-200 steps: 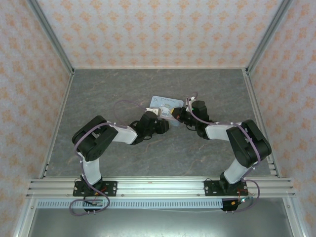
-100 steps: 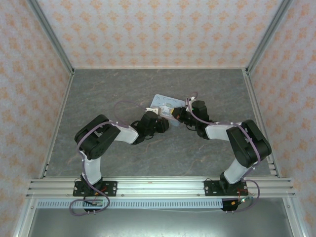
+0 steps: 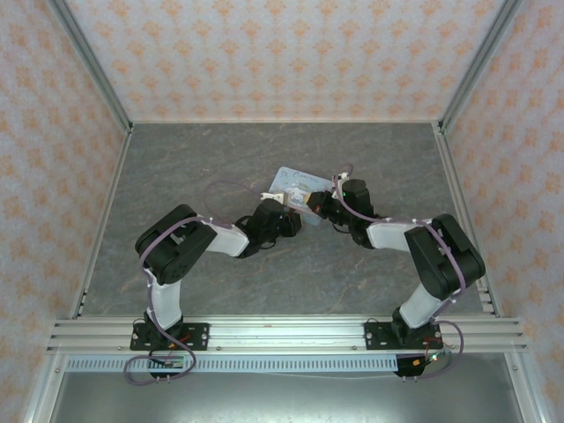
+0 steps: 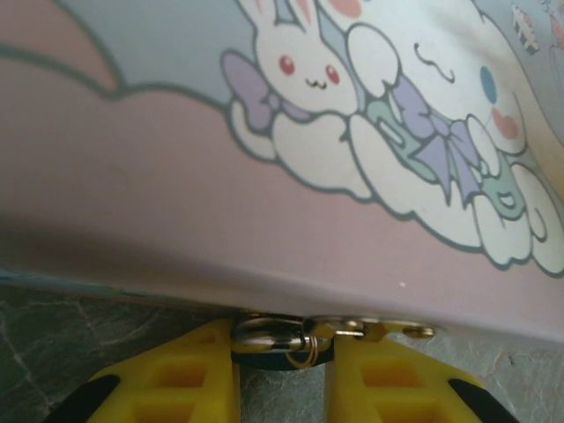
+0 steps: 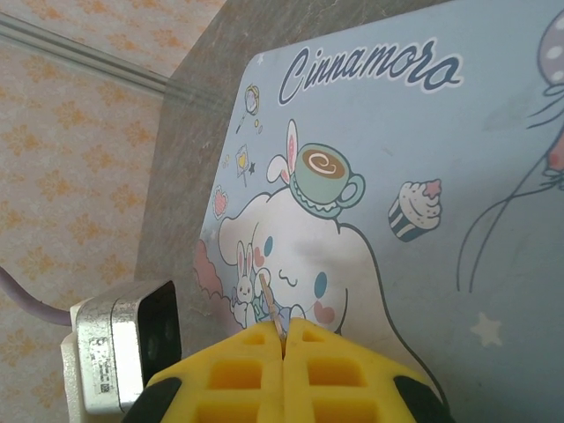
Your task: Unlock the padlock with the key
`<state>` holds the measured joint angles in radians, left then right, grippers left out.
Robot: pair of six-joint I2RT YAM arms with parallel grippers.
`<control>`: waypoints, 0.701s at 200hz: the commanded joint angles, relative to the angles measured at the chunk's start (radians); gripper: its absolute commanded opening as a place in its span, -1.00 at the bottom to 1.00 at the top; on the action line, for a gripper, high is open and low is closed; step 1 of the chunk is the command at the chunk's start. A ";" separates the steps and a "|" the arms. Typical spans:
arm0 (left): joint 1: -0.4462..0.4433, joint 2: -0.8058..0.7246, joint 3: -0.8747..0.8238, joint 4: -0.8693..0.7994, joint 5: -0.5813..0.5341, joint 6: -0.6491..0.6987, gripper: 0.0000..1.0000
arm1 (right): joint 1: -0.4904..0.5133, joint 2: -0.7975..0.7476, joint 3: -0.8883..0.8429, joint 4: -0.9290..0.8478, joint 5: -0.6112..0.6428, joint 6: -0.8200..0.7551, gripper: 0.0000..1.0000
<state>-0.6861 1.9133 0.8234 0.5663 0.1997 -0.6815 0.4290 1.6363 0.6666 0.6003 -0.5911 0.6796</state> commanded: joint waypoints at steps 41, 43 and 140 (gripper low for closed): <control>-0.013 -0.105 0.059 -0.196 0.027 -0.084 -0.55 | -0.007 -0.200 0.002 -0.161 0.003 -0.185 -1.00; -0.013 -0.110 0.059 -0.201 0.032 -0.089 -0.55 | -0.007 -0.210 0.000 -0.171 0.004 -0.198 -1.00; -0.010 -0.187 0.197 -0.462 0.173 -0.409 -0.77 | -0.005 -0.565 -0.325 -0.136 -0.074 -0.442 -1.00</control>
<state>-0.6876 1.7584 0.9855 0.1505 0.3199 -0.9665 0.4282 1.1400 0.4007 0.4194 -0.6254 0.3176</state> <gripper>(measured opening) 0.203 0.041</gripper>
